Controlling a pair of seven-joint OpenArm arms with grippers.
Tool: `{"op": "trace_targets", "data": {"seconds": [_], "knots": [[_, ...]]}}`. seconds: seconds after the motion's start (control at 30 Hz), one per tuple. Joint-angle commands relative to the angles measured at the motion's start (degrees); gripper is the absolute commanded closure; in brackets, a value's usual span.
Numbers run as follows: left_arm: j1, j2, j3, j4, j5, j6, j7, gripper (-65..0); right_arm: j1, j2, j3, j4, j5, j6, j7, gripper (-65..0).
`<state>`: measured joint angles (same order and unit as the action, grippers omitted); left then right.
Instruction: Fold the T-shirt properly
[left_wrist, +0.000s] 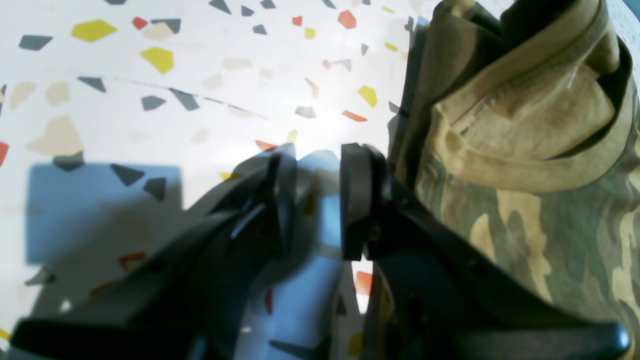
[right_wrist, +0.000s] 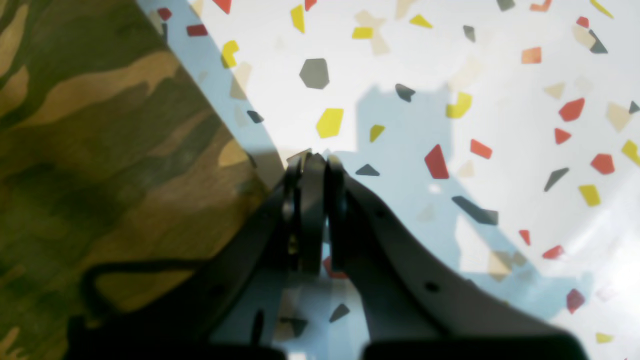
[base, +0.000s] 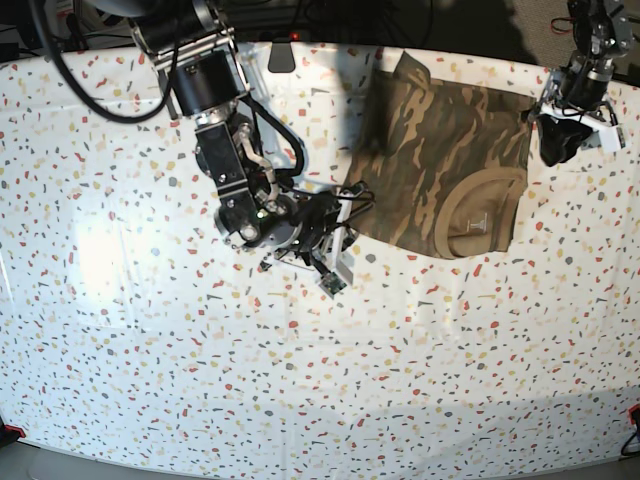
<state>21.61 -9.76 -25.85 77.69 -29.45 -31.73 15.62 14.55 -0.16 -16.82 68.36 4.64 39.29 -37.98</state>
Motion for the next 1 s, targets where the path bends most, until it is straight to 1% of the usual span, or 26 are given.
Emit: {"op": "trace_targets", "data": {"seconds": [0.0,0.03,0.13,0.17,0.2,0.27,0.3,0.43,0.57,0.7,0.8,0.87,0.97], "knots": [[1.31,-0.02,0.72,0.07,3.85,0.17,9.07,-15.4,0.07,-0.31,-0.09,0.42,0.04,0.71,-1.57,0.0],[1.79,-0.35,0.70,1.03,3.80,0.17,9.90,-15.4,-0.02,-0.28,-0.09,0.42,0.02,0.71,-1.33,0.0],[5.09,-1.90,0.70,5.70,3.17,0.20,9.62,-15.3,0.09,-0.28,-0.09,0.42,0.02,0.71,-1.27,0.0],[6.45,-2.40,0.70,7.69,2.71,0.26,9.60,-14.2,0.09,-0.28,-0.09,0.42,0.00,0.71,-1.25,0.0],[7.89,-2.93,0.70,9.60,2.14,1.25,9.64,-11.9,0.02,-0.28,-0.09,0.42,0.02,0.71,-1.25,0.0],[10.51,-3.63,0.70,12.92,1.77,4.48,9.66,-7.0,0.02,-0.28,-0.09,0.42,0.02,0.71,-1.22,0.0],[11.74,-3.63,0.70,14.16,1.86,5.25,9.64,-6.4,0.02,-0.28,-0.09,0.42,0.00,0.71,-1.09,0.0],[15.28,-3.32,0.70,15.91,1.77,5.11,9.64,-6.5,0.02,-0.28,-0.09,0.42,0.00,0.71,-0.33,0.0],[15.91,-1.16,0.72,15.96,1.77,4.79,10.99,-6.5,0.02,-0.28,-0.09,0.42,-0.61,0.71,0.48,0.0],[15.89,2.01,0.72,15.96,1.73,0.37,13.09,-6.5,0.04,-0.31,-0.09,0.42,-1.68,0.71,1.16,0.0],[15.50,4.63,0.90,15.96,1.77,-1.18,12.98,-6.5,0.02,-0.28,-0.09,0.42,-1.70,0.71,1.40,0.0],[15.17,5.99,1.70,15.96,1.77,-1.33,12.85,-6.5,0.04,-0.28,-0.09,0.42,-1.70,0.71,1.40,0.0],[14.27,6.03,4.46,15.93,2.27,-1.29,12.63,-6.5,0.02,-0.31,-0.09,0.42,-1.68,0.71,1.33,0.0]]}}
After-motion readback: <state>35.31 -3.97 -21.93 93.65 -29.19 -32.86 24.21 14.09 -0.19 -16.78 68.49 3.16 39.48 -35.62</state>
